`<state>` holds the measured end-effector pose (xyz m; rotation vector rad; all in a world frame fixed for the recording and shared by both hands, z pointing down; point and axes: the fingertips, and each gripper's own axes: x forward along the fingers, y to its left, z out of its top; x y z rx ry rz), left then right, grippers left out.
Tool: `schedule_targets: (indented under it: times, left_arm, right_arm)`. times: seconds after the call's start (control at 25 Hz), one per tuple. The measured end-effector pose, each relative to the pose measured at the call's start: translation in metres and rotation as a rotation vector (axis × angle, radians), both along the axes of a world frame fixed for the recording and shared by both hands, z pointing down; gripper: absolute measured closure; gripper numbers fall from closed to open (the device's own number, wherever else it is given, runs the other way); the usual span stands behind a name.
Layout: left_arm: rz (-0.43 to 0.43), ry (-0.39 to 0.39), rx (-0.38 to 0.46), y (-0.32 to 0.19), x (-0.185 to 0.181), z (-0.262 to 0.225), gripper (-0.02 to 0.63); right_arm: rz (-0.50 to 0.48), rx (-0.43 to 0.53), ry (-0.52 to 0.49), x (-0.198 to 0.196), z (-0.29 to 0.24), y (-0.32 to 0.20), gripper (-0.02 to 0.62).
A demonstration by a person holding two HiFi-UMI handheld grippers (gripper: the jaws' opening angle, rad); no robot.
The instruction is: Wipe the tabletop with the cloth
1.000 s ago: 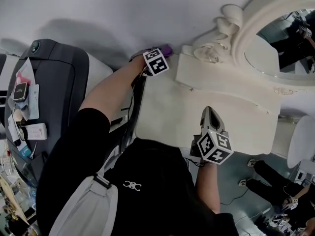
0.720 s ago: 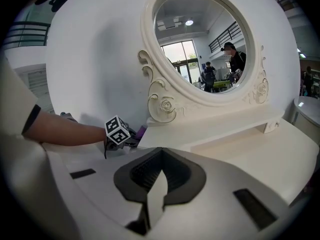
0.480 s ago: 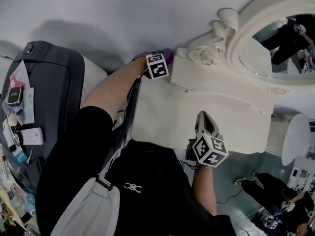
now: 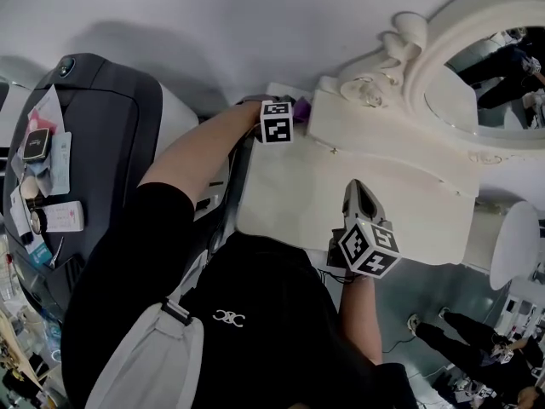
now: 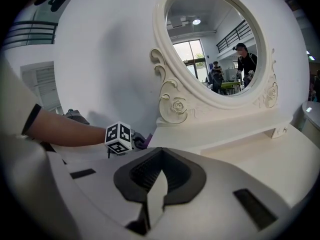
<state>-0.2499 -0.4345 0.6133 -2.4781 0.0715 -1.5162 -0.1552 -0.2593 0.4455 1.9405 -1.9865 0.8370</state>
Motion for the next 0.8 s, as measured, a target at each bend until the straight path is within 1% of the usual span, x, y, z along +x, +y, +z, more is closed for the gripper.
schedule_targets:
  times: [0.24, 0.36, 0.52, 0.8]
  left_arm:
    - [0.008, 0.004, 0.003, 0.025, -0.006, 0.000, 0.509]
    - [0.018, 0.004, 0.004, 0.042, -0.010, -0.001, 0.509]
    - [0.014, 0.007, -0.018, 0.074, -0.016, 0.000, 0.509]
    - [-0.015, -0.014, -0.021, 0.129, -0.025, 0.002, 0.509]
  right_arm:
    - [-0.006, -0.006, 0.000, -0.012, 0.000, 0.014, 0.583]
    - [-0.001, -0.025, -0.024, -0.020, 0.008, 0.024, 0.583]
    - [-0.004, -0.033, -0.063, -0.028, 0.014, 0.036, 0.583]
    - [-0.077, -0.005, -0.077, -0.029, 0.008, 0.050, 0.583]
